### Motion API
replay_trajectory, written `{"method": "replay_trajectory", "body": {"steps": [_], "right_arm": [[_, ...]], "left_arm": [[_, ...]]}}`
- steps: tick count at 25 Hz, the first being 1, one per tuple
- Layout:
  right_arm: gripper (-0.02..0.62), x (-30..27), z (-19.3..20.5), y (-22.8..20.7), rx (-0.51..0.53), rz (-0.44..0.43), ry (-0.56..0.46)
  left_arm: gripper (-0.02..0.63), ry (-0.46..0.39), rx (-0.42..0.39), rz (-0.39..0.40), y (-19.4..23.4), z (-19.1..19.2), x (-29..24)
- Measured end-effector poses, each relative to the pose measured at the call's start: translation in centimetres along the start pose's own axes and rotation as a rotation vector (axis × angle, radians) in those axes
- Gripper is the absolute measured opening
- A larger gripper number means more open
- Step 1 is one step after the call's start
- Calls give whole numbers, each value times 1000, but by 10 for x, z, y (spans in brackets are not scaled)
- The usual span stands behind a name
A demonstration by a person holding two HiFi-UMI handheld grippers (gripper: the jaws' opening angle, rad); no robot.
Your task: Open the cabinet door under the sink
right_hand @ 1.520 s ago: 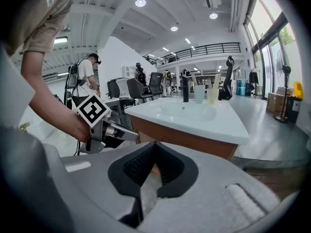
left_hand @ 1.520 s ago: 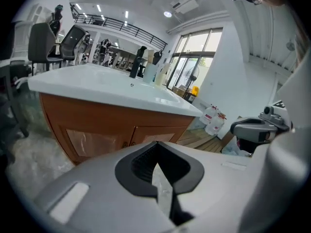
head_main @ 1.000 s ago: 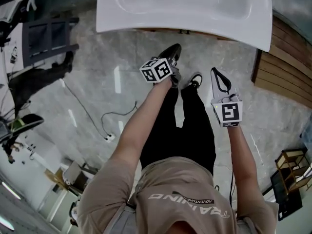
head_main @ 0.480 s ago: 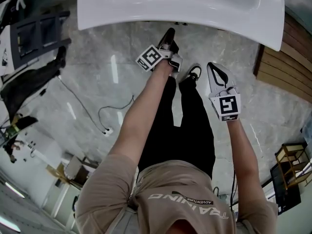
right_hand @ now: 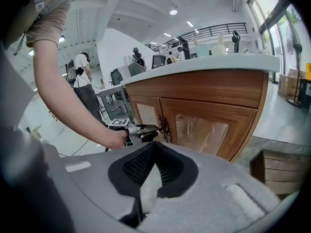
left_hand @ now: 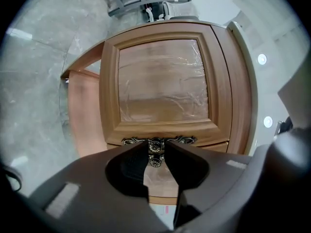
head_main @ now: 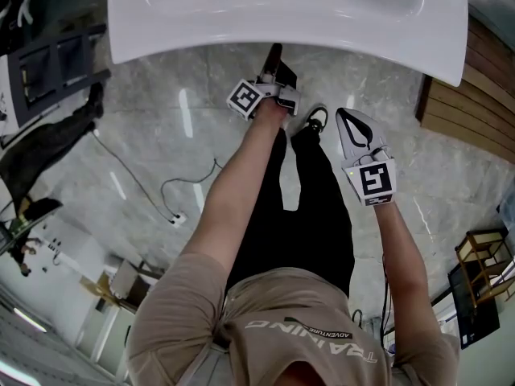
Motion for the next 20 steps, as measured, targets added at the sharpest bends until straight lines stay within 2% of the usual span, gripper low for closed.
{"method": "replay_trajectory", "body": {"steps": [5,9,15,20], "right_arm": [[2,0,3,2,-7,-9,8],[2,2,5,2,-23,-14,17],[2,4,7,0,-21,-15,24],[2,1,6,-8,-72,2,2]], "left_arm": [[116,-2,-5,13,3,-1,-10],[110,-45,33,55,5,-2,-14],[103,-92,60,73,11,-4,-13],[101,-59,4,48,9,-3,-12]]}}
Point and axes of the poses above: the fingertips, and each gripper's own axes: x backward along the fingers, y to its left, z out of its underside, the point moved 2 cm from there along x, backward along the fingers, and after that the axes turned 1 degree about -z, right-handed, at the moved point
